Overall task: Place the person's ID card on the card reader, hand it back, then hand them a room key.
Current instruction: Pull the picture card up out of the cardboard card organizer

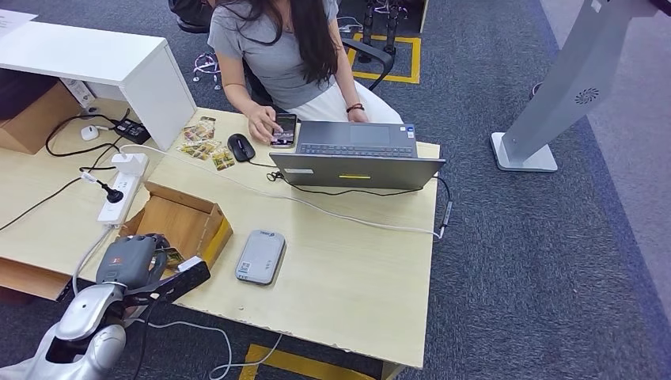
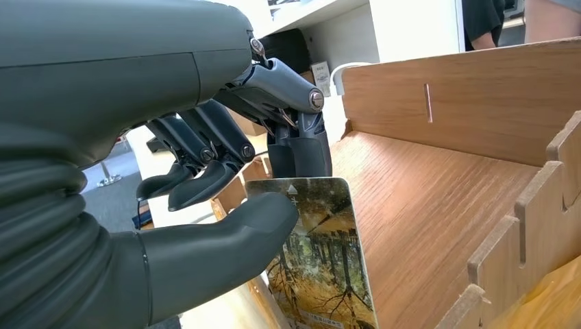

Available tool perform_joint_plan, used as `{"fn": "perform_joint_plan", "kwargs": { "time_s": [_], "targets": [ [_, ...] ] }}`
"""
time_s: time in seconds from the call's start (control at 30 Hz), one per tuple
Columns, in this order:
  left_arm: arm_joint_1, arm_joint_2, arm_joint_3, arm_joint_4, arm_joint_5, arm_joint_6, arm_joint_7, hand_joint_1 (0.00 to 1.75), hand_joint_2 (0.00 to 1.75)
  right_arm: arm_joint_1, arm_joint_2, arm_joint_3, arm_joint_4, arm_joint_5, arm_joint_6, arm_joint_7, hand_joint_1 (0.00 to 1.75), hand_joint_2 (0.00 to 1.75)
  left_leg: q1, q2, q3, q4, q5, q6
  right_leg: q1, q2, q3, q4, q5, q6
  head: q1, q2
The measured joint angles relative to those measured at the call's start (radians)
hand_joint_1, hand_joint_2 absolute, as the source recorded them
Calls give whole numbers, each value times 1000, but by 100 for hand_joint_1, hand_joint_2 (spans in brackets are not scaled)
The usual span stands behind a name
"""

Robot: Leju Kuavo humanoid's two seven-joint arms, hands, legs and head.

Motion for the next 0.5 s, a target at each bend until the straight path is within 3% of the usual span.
{"fn": "perform_joint_plan", "kwargs": {
  "time_s": [0.33,0.5],
  "targets": [
    [-16,0,0,2,-13,52,-17,175,175,0,-2,3,0,-3,0,-7,0,0,0,0,0,0,0,0,0,0,-2,0,0,0,0,0],
    [-102,-3,-4,10,-44,78,-29,175,175,-2,-6,19,0,-2,0,-15,0,0,0,-1,0,0,1,1,0,-1,-3,0,0,0,0,0]
  ]
}}
